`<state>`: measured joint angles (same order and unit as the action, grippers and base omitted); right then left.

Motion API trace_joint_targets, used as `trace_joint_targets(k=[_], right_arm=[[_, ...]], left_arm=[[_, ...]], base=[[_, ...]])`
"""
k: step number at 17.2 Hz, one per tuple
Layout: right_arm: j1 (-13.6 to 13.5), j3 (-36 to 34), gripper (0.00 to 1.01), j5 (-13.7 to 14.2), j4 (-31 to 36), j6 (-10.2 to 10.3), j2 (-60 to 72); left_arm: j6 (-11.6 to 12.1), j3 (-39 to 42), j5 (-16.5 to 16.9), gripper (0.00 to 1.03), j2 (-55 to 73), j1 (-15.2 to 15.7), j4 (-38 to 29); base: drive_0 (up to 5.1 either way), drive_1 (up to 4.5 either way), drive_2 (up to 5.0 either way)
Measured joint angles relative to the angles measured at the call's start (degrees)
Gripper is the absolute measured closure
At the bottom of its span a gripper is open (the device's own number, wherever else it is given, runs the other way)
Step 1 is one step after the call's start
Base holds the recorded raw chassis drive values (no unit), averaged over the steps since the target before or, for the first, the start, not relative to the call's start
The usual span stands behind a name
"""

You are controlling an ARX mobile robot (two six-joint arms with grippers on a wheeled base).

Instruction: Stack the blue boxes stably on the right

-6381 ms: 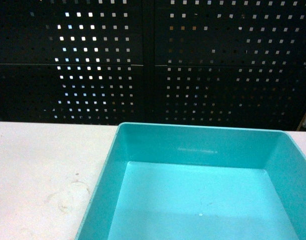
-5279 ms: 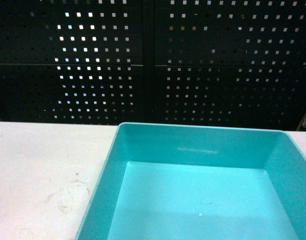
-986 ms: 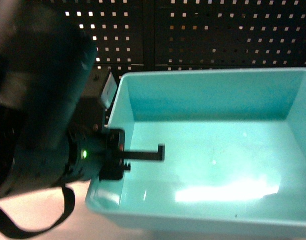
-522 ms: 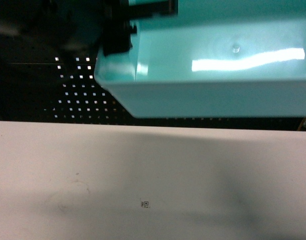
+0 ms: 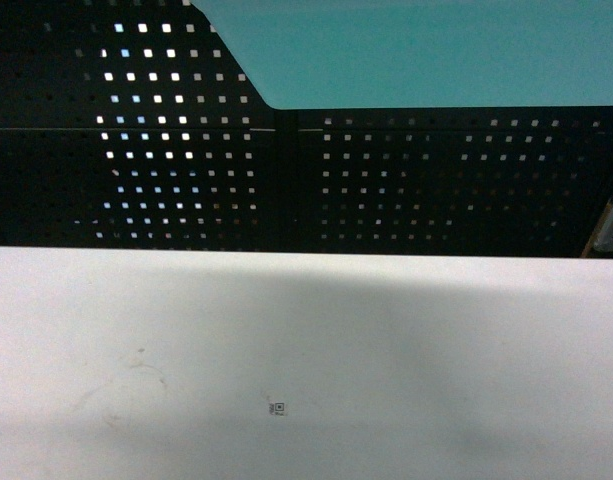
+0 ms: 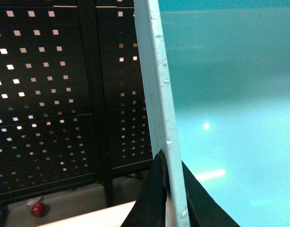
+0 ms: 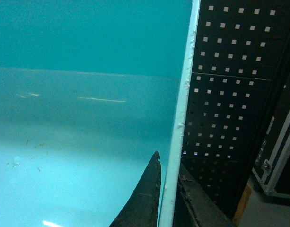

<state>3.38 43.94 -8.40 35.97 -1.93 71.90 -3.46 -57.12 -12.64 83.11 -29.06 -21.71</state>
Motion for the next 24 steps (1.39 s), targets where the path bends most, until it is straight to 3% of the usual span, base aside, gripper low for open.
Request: trace_joint_targets(k=[24], right_arm=[[0.07,-0.04,0.94,0.02,-0.24,0.02,0.0]], left_arm=[[0.46,0.0,-0.2,1.01,0.0,-0.09,-0.11]], base=[[-1.7,-1.65,-1.7]])
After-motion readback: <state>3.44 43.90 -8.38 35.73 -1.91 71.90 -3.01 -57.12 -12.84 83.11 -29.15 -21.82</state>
